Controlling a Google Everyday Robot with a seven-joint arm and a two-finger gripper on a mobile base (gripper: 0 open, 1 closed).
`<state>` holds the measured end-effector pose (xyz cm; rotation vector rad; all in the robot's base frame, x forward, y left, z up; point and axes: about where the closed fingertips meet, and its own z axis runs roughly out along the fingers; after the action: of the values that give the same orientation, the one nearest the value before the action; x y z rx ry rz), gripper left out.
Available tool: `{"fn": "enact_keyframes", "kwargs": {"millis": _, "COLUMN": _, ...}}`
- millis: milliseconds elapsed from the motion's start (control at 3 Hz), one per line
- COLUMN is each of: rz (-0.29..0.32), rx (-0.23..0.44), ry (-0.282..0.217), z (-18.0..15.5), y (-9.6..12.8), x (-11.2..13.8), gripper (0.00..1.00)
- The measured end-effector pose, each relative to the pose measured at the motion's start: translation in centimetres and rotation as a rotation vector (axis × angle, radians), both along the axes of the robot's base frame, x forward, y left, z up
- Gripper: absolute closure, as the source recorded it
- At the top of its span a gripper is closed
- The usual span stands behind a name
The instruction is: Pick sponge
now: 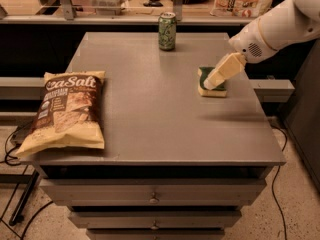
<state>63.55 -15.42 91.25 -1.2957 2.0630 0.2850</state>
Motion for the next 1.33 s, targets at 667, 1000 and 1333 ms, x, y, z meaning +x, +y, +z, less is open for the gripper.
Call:
{"fn": "enact_keyframes", "kwargs": {"millis": 667, "rz": -0.019, "rx": 0.015, "ry": 0.028, "z": -3.9, "y": 1.3, "x": 2.0, "gripper": 0.00}}
{"fn": "enact_keyframes", "kwargs": {"millis": 1000, "rz": -0.045, "rx": 0.024, "ry": 0.055, "z": -6.1, "y": 1.3, "x": 3.0, "gripper": 0.00}}
{"fn": "enact_keyframes", "kwargs": {"millis": 1333, "rz": -0.071, "rx": 0.029, "ry": 0.087, "z": -8.0, "y": 0.9, "x": 3.6, "gripper": 0.00}}
